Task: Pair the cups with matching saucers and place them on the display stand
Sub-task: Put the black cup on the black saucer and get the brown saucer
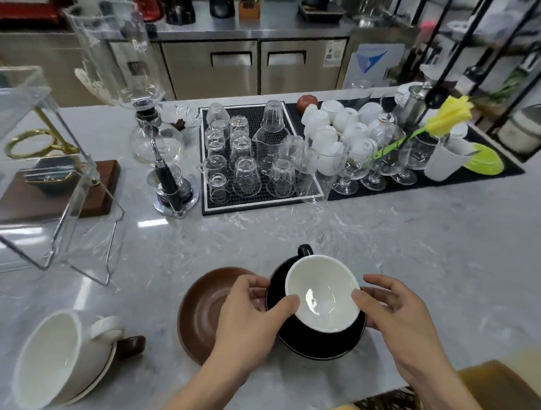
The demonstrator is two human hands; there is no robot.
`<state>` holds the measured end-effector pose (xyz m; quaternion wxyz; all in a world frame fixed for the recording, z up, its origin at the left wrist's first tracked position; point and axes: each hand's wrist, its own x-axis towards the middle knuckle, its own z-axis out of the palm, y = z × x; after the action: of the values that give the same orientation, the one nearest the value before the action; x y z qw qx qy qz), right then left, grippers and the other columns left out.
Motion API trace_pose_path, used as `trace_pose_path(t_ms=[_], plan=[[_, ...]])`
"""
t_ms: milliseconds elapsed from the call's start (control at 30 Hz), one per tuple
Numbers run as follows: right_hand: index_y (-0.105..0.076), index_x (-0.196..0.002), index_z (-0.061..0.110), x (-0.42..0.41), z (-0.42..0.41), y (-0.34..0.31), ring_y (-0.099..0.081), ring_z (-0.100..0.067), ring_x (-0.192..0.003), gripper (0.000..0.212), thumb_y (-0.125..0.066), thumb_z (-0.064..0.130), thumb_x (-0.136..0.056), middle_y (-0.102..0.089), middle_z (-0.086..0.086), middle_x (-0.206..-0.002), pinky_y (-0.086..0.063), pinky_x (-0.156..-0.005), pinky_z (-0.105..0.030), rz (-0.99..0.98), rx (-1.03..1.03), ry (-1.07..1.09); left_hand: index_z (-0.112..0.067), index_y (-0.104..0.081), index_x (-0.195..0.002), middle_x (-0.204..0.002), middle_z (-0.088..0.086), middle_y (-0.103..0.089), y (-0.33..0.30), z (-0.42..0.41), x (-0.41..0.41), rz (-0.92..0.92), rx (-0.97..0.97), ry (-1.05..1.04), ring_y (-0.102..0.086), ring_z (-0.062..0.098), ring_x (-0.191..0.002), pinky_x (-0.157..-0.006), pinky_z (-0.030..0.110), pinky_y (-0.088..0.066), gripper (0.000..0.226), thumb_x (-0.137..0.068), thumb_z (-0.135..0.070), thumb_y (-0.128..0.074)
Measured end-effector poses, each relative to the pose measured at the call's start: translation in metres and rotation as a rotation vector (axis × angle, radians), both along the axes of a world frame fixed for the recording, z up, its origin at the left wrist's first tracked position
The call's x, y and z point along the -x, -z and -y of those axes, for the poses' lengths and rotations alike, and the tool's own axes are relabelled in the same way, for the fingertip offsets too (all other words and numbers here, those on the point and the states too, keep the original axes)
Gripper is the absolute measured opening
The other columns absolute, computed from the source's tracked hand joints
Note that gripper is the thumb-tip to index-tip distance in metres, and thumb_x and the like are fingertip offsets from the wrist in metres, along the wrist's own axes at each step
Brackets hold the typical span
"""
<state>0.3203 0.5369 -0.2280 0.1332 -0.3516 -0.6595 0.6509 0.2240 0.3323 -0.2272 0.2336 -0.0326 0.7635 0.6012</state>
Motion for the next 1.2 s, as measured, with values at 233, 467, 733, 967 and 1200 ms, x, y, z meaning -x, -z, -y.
trace_pose_path(t_ms=[233,467,733,967,1200], plan=[[-0.068,-0.105,0.029,-0.028,-0.035,0.015,-0.072,-0.023,-0.095,0.029,-0.082,0.019,-0.081,-0.073,-0.004,-0.108,-0.057,-0.077,-0.036,0.019,-0.003,0.074,-0.033,-0.062,-0.100,-0.101,-0.014,-0.071,0.003,-0.043,-0.016,0.000,0.049,0.118,-0.069,0.001,-0.080,-0.068,0.021,-0.049,0.059,-0.050,-0.061,-0.075],[-0.068,-0.107,0.028,-0.045,-0.059,0.026,-0.073,-0.016,-0.091,0.031,-0.083,0.022,-0.080,-0.074,-0.002,-0.106,-0.057,-0.064,-0.021,0.052,0.003,0.086,-0.030,-0.062,-0.102,-0.104,-0.009,-0.068,0.012,-0.067,-0.032,0.037,0.060,0.144,-0.069,0.012,-0.090,-0.070,0.025,-0.048,0.057,-0.055,-0.058,-0.078],[-0.069,-0.107,0.026,-0.045,-0.074,0.036,-0.072,-0.015,-0.094,0.028,-0.082,0.020,-0.082,-0.074,-0.001,-0.108,-0.056,-0.061,-0.019,0.061,0.015,0.081,-0.027,-0.062,-0.098,-0.101,-0.007,-0.066,0.019,-0.081,-0.036,0.027,0.074,0.143,-0.065,0.014,-0.083,-0.067,0.027,-0.047,0.040,-0.070,-0.043,-0.085],[-0.070,-0.105,0.027,-0.040,-0.082,0.038,-0.072,-0.001,-0.082,0.027,-0.082,0.020,-0.082,-0.074,0.001,-0.105,-0.054,-0.067,-0.017,0.071,-0.001,0.046,-0.028,-0.062,-0.096,-0.100,-0.007,-0.066,0.021,-0.087,-0.038,0.004,0.107,0.121,-0.064,0.015,-0.083,-0.075,0.033,-0.053,0.046,-0.060,-0.053,-0.078],[-0.068,-0.109,0.020,-0.036,-0.087,0.035,-0.069,0.009,-0.075,0.027,-0.079,0.015,-0.085,-0.072,0.000,-0.106,-0.052,-0.056,-0.008,0.090,-0.006,-0.012,-0.031,-0.061,-0.097,-0.102,-0.009,-0.065,0.022,-0.088,-0.040,-0.045,0.151,0.127,-0.062,0.014,-0.078,-0.079,0.037,-0.054,0.041,-0.068,-0.053,-0.079]])
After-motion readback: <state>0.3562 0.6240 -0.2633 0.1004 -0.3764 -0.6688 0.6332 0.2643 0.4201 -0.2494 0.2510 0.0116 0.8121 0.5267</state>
